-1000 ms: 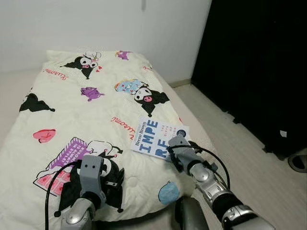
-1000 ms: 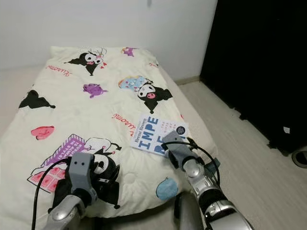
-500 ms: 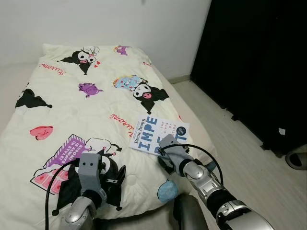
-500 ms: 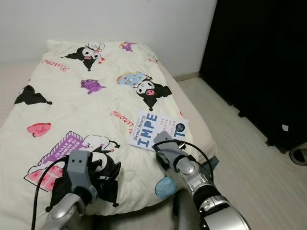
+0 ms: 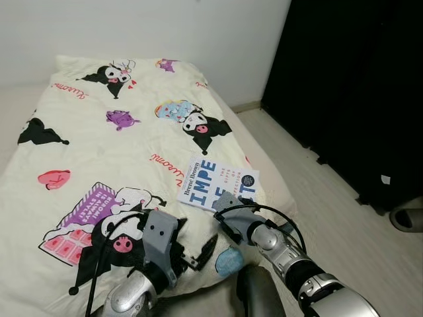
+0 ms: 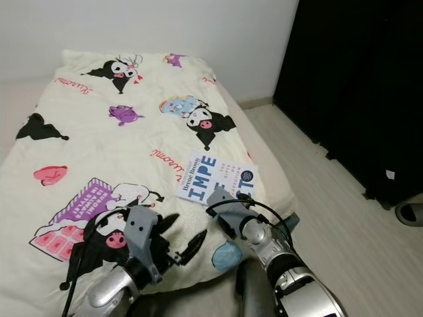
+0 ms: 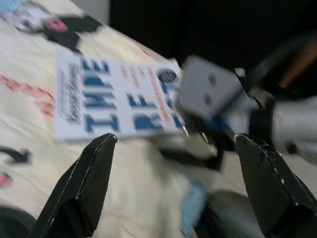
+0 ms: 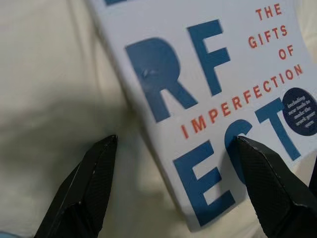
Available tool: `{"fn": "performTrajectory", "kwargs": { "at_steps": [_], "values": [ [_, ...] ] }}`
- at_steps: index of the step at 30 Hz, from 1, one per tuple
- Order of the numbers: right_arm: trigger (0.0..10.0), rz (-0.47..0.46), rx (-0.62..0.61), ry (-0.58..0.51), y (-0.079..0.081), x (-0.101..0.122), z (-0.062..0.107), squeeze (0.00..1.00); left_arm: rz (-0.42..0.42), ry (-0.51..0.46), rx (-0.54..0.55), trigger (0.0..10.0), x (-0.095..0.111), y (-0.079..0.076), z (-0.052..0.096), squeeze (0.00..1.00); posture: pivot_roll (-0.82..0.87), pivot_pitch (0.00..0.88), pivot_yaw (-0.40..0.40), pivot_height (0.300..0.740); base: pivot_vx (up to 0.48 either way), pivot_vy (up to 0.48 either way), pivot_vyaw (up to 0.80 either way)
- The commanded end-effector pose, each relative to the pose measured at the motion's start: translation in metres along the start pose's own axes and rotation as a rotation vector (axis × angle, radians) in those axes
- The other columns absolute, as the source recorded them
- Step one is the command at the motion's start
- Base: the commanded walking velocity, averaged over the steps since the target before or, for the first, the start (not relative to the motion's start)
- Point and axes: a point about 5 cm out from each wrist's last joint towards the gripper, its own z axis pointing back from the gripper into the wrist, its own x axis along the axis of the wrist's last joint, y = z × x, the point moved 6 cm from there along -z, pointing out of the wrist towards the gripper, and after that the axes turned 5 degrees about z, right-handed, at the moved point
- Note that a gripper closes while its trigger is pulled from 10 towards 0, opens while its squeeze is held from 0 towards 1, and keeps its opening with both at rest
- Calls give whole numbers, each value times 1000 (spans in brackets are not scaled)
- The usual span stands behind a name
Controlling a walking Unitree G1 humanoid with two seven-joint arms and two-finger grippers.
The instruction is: Clean up the room
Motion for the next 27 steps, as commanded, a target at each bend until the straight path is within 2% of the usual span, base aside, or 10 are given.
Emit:
{"fn": "performTrajectory", "kwargs": {
  "at_steps": [1, 9, 14, 18, 19, 20, 25, 27],
  "values": [
    [10000, 34, 34, 55, 8, -15, 2, 0, -13, 8, 16, 10000, -3, 2, 1, 0, 41, 303, -109, 524, 0, 0, 0],
    [10000, 117, 61, 82, 7, -15, 1, 0, 34, -11, 58, 10000, 6, 14, 3, 0, 44, 318, -119, 524, 0, 0, 0],
    [10000, 141, 32, 73, -7, -8, -2, 0, 120, -52, 109, 10000, 13, 21, 3, 0, 43, 326, -135, 524, 0, 0, 0],
    [10000, 138, 18, 67, -11, -6, -2, 0, 131, -58, 106, 10000, 14, 20, 3, 0, 41, 328, -138, 524, 0, 0, 0],
    [10000, 148, -16, 58, -23, -2, -2, 0, 168, -68, 103, 10000, 16, 19, 4, 0, 34, 331, -145, 524, 0, 0, 0],
    [10000, 152, -30, 56, -28, -1, -2, 0, 185, -71, 99, 10000, 17, 18, 4, 0, 34, 331, -145, 524, 0, 0, 0],
    [10000, 182, -70, 68, -40, -2, -2, 0, 204, -76, 104, 10000, 18, 18, 5, 0, 29, 333, -145, 524, 0, 0, 0],
    [10000, 212, -100, 92, -49, -5, 0, 0, 222, -80, 109, 10000, 18, 18, 6, 0, 29, 336, -147, 524, 0, 0, 0]
  ]
}}
